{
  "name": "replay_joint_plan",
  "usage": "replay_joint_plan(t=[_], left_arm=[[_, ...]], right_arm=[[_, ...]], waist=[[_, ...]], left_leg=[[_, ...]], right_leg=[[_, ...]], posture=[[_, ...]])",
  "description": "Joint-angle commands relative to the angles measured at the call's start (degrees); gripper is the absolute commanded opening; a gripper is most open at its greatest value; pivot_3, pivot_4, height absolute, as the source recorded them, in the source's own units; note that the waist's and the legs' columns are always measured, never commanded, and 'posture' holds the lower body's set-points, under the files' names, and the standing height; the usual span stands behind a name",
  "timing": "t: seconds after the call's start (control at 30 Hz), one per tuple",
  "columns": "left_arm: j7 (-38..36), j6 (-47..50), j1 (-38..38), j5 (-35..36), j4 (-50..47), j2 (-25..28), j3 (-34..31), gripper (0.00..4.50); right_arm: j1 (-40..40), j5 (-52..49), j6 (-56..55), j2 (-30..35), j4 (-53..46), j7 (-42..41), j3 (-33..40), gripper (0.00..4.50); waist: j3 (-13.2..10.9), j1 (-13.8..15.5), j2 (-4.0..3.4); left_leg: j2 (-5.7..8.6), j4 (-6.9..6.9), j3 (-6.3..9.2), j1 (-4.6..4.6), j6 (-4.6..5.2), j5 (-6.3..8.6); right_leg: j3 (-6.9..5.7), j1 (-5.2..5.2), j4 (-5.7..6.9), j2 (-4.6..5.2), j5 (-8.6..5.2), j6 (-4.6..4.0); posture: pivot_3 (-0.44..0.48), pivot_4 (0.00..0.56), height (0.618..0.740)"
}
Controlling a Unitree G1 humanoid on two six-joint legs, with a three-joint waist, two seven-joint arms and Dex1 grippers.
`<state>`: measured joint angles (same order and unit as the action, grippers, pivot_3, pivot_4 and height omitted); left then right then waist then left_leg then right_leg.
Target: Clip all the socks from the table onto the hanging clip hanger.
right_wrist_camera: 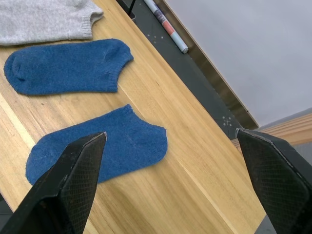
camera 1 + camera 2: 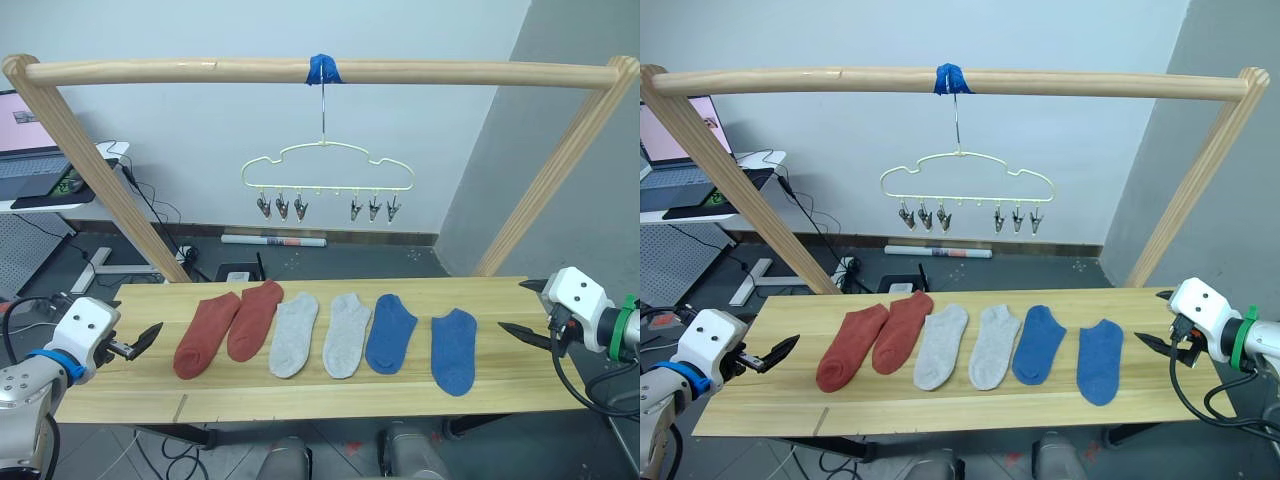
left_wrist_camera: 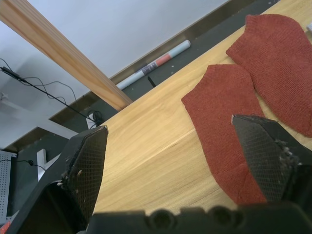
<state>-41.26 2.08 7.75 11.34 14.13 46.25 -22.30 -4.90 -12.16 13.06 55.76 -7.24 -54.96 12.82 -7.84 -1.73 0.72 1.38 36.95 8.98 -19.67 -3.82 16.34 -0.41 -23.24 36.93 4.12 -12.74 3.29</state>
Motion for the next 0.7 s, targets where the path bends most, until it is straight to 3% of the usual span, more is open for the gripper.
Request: replay_joint_plan(t=[0.03, 0.27, 0.7], left_arm=[[0.38, -1.87, -0.42, 0.56, 0.95, 0.83, -2.59, 4.5], [0.36, -8.29, -1.82, 0.79, 4.61, 0.82, -3.29, 4.5], [2.16, -10.46, -3.33, 1.88, 4.75, -0.91, -2.99, 4.5]], right_arm=[[0.87, -0.43, -0.79, 0.44, -0.93, -0.4, 1.55, 4.47], [0.62, -0.88, -0.36, -0.04, -1.84, -0.05, 1.56, 4.47], [0.03, -1.61, 0.64, -0.32, -3.9, 0.15, 2.35, 4.47]], waist=[[0.0, 0.0, 0.0], [0.01, 0.02, 0.0], [-0.01, -0.02, 0.0]], left_leg=[[0.0, 0.0, 0.0, 0.0, 0.0, 0.0], [-0.01, 0.01, 0.0, 0.01, 0.0, 0.0], [-0.02, 0.0, 0.0, 0.01, 0.0, 0.0]], right_leg=[[0.0, 0.0, 0.0, 0.0, 0.0, 0.0], [0.01, 0.0, 0.0, -0.02, 0.0, 0.0], [0.01, 0.0, 0.0, -0.02, 0.0, -0.01]], posture=[[-0.038, 0.072, 0.74], [-0.038, 0.073, 0.74], [-0.058, 0.1, 0.74]])
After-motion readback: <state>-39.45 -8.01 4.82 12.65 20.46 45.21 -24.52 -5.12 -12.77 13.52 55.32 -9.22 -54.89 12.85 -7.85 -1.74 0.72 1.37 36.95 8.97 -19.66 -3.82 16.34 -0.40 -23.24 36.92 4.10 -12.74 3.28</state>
